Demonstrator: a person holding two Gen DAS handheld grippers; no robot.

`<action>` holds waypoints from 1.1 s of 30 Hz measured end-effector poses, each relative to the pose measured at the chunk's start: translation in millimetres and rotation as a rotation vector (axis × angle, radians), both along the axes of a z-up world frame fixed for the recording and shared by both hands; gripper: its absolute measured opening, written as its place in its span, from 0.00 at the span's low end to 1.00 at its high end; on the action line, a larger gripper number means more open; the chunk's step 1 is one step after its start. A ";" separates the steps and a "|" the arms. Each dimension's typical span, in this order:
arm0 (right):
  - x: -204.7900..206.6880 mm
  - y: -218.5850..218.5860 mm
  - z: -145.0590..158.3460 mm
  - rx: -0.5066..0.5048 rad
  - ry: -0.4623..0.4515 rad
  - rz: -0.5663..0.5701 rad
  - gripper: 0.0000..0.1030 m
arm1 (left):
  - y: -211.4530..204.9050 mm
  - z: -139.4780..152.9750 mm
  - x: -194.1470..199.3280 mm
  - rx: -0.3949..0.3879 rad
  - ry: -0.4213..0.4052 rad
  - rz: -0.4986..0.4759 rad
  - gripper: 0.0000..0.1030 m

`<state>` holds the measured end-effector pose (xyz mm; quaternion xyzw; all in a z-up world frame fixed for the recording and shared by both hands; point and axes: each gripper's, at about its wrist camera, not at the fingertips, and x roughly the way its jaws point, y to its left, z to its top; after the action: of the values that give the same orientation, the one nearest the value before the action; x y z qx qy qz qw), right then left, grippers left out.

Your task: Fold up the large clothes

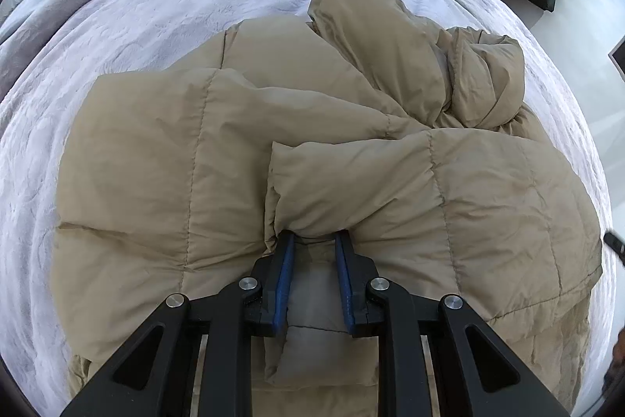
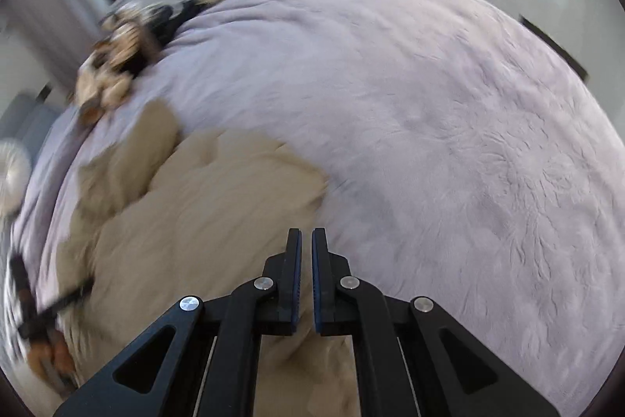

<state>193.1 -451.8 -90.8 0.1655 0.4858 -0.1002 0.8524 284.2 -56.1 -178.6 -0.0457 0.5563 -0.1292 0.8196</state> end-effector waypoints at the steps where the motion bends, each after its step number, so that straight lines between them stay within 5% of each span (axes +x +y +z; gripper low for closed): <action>1: -3.7 7.9 -3.4 -0.012 0.021 0.027 0.03 | 0.0 -0.2 0.2 0.000 0.000 0.000 0.23; 4: -13.8 14.9 -26.8 -0.048 0.100 0.052 0.03 | -0.3 -1.0 0.1 0.002 -0.003 -0.007 0.23; 10: -19.4 -5.0 -66.6 0.032 0.160 -0.010 0.03 | -3.0 -3.2 -0.7 0.016 -0.015 -0.019 0.23; 21: -50.0 -13.6 -28.8 0.112 0.141 -0.056 0.08 | 7.7 30.9 -20.2 0.052 -0.001 0.033 0.23; 30: -91.6 -3.4 -11.7 0.217 0.144 -0.058 0.08 | 20.7 52.6 -78.9 0.065 0.042 0.073 0.23; 31: -90.7 -0.5 -11.7 0.228 0.147 -0.058 0.08 | 21.7 53.2 -87.2 0.072 0.052 0.078 0.35; 32: -95.8 0.8 -11.1 0.244 0.151 -0.057 0.08 | 22.1 54.0 -96.7 0.082 0.060 0.087 0.73; 33: -95.0 3.7 -11.8 0.253 0.154 -0.056 0.08 | 21.8 55.4 -104.4 0.091 0.056 0.097 0.89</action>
<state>98.1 -448.1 -102.5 0.2767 0.5537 -0.0744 0.7819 179.9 -34.3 -123.2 -0.0389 0.5815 -0.0628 0.8102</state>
